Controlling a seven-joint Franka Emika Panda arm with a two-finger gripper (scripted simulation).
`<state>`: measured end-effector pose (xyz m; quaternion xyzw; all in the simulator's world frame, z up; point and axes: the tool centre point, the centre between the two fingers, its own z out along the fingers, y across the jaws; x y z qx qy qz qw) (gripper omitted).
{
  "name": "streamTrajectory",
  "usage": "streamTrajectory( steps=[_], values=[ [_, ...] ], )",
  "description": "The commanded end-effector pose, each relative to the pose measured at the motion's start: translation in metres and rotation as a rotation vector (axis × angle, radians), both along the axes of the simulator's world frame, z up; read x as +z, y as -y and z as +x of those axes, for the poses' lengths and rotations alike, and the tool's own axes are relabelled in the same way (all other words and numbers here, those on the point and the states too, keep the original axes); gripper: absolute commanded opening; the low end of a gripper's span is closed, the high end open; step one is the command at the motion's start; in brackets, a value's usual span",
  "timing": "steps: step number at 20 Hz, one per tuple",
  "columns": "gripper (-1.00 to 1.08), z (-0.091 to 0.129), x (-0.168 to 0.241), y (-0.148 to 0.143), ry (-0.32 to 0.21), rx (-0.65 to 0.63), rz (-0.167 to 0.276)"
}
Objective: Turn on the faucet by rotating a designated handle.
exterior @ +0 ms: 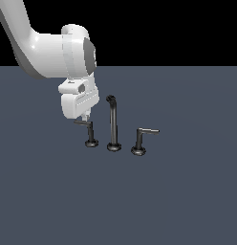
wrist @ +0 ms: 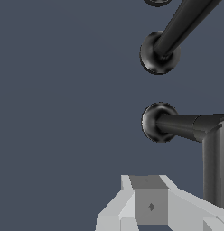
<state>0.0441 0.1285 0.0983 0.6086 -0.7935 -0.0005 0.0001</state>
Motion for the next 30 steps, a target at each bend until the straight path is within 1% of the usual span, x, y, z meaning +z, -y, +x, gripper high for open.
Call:
streamTrajectory(
  steps=[1, 11, 12, 13, 29, 30],
  values=[
    [-1.00, -0.003, 0.000, -0.003, 0.000, 0.000, 0.000],
    [-1.00, -0.032, 0.000, -0.028, 0.001, -0.001, -0.001],
    [-1.00, -0.032, 0.000, -0.028, 0.001, -0.001, -0.001],
    [-1.00, -0.024, 0.000, -0.020, 0.011, -0.009, -0.008],
    [-1.00, -0.075, 0.000, -0.026, 0.002, -0.002, -0.001],
    [-1.00, -0.075, 0.000, -0.026, 0.002, -0.002, -0.001]
  ],
)
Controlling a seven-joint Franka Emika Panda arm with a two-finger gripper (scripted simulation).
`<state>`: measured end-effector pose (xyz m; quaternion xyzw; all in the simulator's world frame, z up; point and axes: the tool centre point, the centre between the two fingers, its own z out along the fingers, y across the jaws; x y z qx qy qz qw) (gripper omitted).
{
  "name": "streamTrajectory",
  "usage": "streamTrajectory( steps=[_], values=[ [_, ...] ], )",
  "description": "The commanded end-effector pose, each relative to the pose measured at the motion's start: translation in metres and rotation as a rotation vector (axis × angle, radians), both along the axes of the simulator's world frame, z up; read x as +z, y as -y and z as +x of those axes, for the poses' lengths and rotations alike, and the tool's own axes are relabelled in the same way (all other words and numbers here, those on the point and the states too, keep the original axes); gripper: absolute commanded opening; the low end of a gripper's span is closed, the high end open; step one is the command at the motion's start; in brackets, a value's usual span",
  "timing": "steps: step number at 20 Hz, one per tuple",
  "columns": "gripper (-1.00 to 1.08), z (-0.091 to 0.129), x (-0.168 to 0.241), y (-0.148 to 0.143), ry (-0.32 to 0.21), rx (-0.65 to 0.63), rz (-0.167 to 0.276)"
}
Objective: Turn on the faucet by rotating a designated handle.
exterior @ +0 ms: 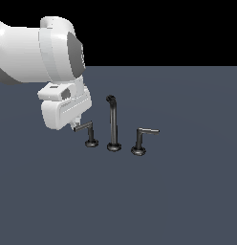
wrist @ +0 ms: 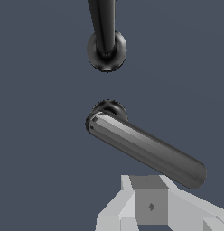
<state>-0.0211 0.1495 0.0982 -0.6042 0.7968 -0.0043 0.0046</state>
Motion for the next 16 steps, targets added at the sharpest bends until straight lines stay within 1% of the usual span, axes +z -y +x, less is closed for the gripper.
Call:
streamTrajectory(
  steps=[1, 15, 16],
  values=[
    [-1.00, -0.002, 0.000, -0.001, -0.001, 0.005, -0.006],
    [-1.00, -0.041, 0.000, 0.028, -0.012, 0.010, 0.001],
    [-1.00, -0.041, 0.000, 0.028, -0.012, 0.010, 0.001]
  ],
)
